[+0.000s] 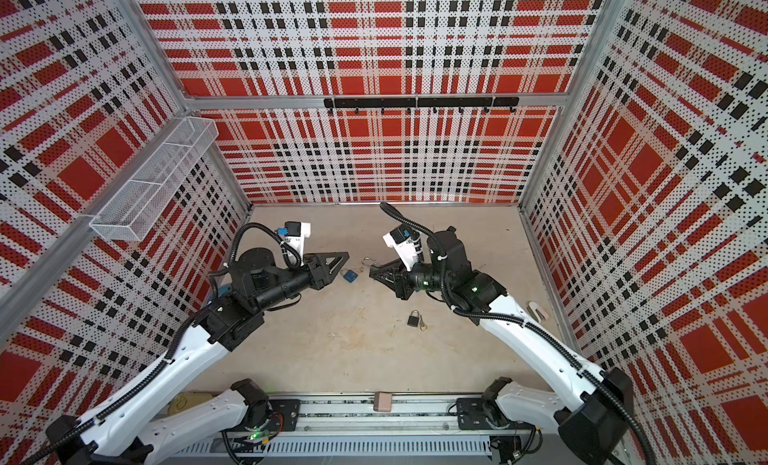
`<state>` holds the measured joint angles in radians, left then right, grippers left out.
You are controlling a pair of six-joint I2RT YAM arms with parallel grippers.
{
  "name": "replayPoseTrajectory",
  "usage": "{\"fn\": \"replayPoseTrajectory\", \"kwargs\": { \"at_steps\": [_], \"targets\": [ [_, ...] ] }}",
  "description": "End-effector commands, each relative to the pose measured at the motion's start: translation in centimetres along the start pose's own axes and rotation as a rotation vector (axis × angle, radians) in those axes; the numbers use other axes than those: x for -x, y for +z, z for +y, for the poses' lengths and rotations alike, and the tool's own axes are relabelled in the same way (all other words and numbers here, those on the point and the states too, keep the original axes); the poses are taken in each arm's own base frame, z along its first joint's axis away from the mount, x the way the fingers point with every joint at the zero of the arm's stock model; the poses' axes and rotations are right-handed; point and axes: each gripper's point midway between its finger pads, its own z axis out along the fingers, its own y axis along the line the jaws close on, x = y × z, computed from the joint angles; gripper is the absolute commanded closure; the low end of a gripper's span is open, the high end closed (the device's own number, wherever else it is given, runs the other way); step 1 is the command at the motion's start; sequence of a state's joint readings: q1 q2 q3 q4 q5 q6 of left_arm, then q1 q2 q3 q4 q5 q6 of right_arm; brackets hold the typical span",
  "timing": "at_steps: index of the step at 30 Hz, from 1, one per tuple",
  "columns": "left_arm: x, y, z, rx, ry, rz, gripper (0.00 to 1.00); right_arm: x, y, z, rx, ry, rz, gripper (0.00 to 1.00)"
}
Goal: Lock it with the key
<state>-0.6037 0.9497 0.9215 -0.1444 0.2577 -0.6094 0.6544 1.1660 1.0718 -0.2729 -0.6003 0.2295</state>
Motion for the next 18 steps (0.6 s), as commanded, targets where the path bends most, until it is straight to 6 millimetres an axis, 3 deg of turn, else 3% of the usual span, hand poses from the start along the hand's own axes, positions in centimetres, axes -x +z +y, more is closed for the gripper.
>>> {"fn": "replayPoseTrajectory", "kwargs": {
  "at_steps": [1,12,18],
  "targets": [
    [-0.4,0.4,-1.4,-0.089,0.068,0.015,0.58,2.3,-0.2,2.0,0.097,-0.023,-0.060,1.00],
    [0.6,1.6,-3.1,-0.172,0.116,0.005,0.61,2.2,0.3,2.3,0.135,0.011,-0.033,1.00],
    [0.0,2.0,-3.6,-0.216,0.113,0.039,0.63,2.7,0.3,2.3,0.126,0.004,-0.046,1.00]
  ]
}}
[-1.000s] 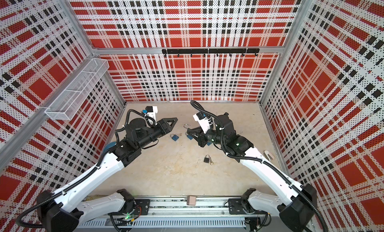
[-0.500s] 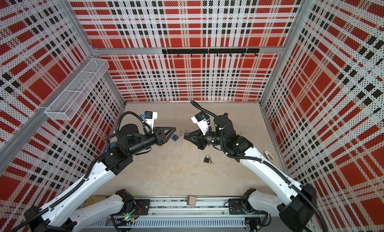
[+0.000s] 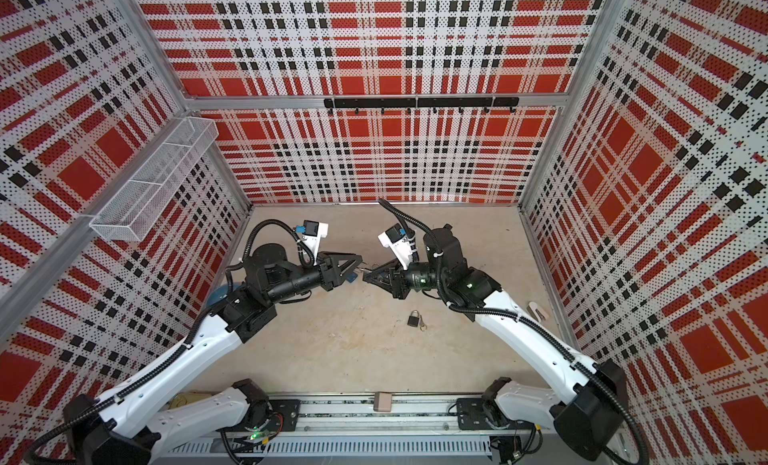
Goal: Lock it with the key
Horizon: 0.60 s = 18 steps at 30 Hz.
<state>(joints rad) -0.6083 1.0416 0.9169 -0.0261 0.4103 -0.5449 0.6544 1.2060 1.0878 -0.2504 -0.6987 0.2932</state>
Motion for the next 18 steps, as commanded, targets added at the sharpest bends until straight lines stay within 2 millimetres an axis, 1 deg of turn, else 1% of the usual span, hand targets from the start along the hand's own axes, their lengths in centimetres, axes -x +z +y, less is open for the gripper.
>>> {"fn": "replayPoseTrajectory", "kwargs": {
  "at_steps": [1,4,10,16,18],
  "targets": [
    [1.33,-0.12,-2.01,-0.078,0.041,-0.025,0.63,2.73,-0.47,1.29,0.026,-0.069,-0.069,1.00],
    [1.26,-0.27,-2.32,-0.097,0.035,-0.027,0.63,2.95,-0.34,1.11,0.017,-0.070,-0.063,1.00],
    [1.44,-0.64,-2.97,-0.122,0.035,-0.029,0.63,2.75,0.26,0.57,0.013,-0.053,-0.045,1.00],
    [1.09,-0.58,-2.76,-0.122,0.019,-0.019,0.63,2.85,0.26,0.49,0.007,-0.050,-0.043,1.00],
    [1.21,-0.83,-2.77,-0.122,0.017,-0.024,0.64,2.81,0.22,0.39,0.000,-0.049,-0.040,1.00]
  ]
}}
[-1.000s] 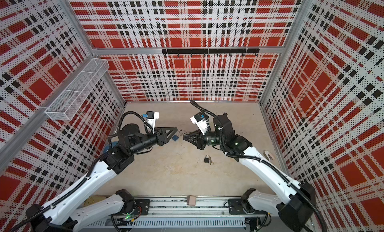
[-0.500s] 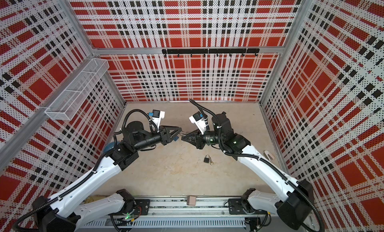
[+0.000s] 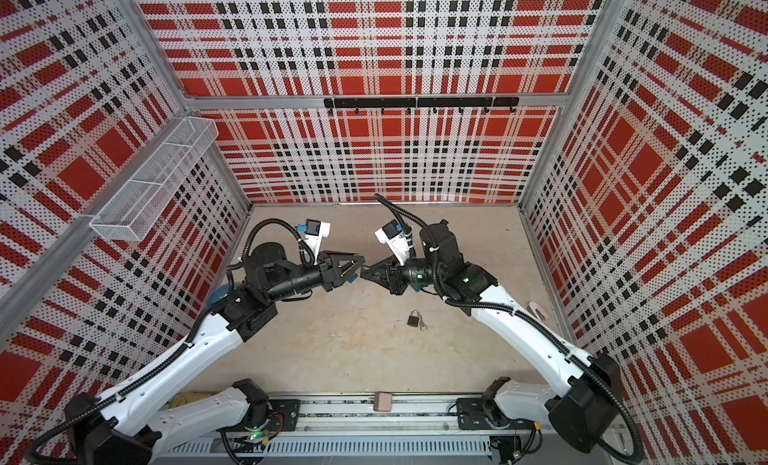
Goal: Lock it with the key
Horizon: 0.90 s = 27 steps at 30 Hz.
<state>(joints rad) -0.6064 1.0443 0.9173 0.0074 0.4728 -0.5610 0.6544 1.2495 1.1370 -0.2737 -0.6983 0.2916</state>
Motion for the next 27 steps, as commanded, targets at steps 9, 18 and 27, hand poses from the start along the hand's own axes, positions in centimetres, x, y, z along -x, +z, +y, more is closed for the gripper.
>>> {"fn": "replayPoseTrajectory", "kwargs": {
  "at_steps": [9,18,27],
  "targets": [
    [2.2,-2.4,-2.0,-0.060,0.012,-0.089,0.64,2.2,-0.4,0.5,-0.008,-0.057,-0.052,1.00],
    [1.6,-2.8,-2.7,-0.106,-0.021,-0.069,0.64,2.4,-0.6,0.0,-0.022,-0.054,-0.058,1.00],
    [0.7,-2.9,-1.9,-0.092,-0.045,-0.057,0.66,2.8,-0.7,-0.1,-0.028,-0.055,-0.066,1.00]
  ]
}}
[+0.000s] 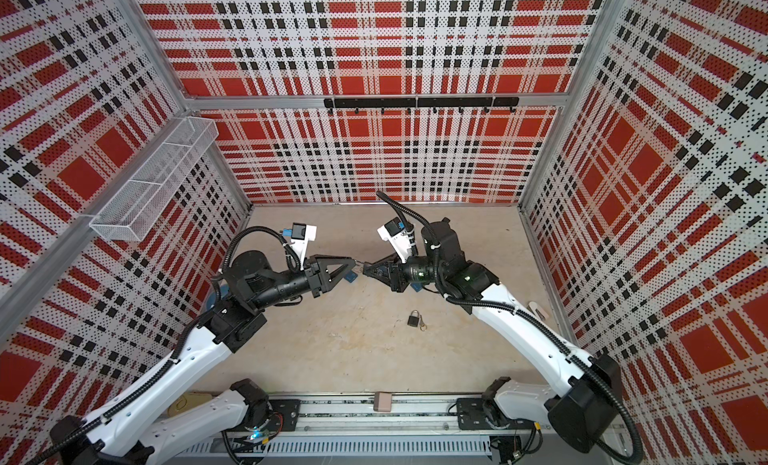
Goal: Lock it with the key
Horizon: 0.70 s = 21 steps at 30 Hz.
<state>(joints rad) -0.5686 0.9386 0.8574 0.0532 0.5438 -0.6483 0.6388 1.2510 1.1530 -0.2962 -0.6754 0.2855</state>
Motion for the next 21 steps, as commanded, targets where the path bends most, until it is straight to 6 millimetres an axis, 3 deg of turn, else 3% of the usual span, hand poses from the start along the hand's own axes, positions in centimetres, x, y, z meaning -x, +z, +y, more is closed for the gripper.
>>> {"fn": "replayPoseTrajectory", "kwargs": {
  "at_steps": [1,15,21],
  "targets": [
    [0.1,-0.2,-0.3,-0.020,0.001,-0.007,0.66,2.4,-0.3,0.5,0.006,-0.059,-0.061,1.00],
    [-0.7,-0.3,1.0,0.020,-0.035,0.008,0.68,2.9,-0.8,0.5,0.001,-0.061,-0.075,1.00],
    [0.5,-0.4,0.2,0.012,-0.017,-0.017,0.69,2.6,-0.7,0.4,0.003,-0.054,-0.070,1.00]
  ]
}}
